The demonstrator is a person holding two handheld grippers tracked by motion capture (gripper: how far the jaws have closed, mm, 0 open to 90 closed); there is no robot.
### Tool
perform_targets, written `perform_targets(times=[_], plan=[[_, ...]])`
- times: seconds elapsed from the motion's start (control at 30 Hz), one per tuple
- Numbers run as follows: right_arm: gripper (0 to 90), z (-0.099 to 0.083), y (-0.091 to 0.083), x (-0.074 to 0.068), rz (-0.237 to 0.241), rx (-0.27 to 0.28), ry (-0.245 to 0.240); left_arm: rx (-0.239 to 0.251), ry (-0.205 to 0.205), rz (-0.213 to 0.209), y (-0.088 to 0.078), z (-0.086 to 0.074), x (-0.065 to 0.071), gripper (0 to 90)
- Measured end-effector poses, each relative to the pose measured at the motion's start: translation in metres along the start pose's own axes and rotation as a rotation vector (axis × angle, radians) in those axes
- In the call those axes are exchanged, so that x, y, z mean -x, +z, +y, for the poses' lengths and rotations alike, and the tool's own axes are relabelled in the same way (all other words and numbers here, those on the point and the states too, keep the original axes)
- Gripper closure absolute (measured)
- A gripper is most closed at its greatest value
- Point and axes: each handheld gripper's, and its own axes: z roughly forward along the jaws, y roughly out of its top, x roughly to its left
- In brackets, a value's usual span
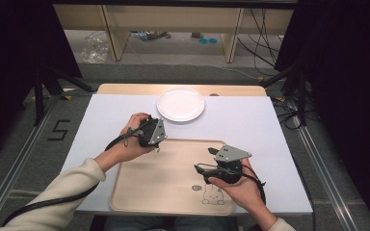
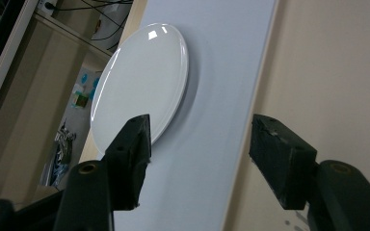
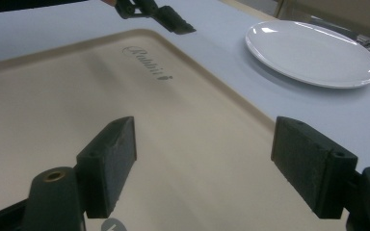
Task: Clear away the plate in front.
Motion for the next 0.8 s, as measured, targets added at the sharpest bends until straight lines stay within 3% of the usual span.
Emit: perform_targets(times=[0.2, 0.27, 0.47, 0.5, 0.7, 0.8], plan=[[25.5, 0.000, 0.000, 0.001, 0.002, 0.001, 0.001, -0.013, 0.037, -0.002, 0.021, 0.005, -0.011, 39.7], [25.6, 0.000, -0.001, 0.001, 0.005, -0.004, 0.002, -0.016, 0.038, 0.013, 0.024, 0.006, -0.012, 40.0], [26.4, 0.000, -0.001, 0.001, 0.005, -0.002, 0.004, -0.034, 0.035, 0.006, 0.041, 0.007, -0.019, 40.2], [26.5, 0.000, -0.001, 0.001, 0.005, -0.003, 0.005, -0.057, 0.071, -0.001, 0.043, 0.008, -0.023, 40.3], [26.8, -0.001, 0.000, 0.002, 0.013, -0.006, 0.009, -0.061, 0.091, -0.004, 0.060, 0.010, -0.029, 43.6], [27.0, -0.001, 0.000, 0.002, 0.011, -0.005, 0.010, -0.089, 0.116, -0.007, 0.069, 0.011, -0.033, 44.1]])
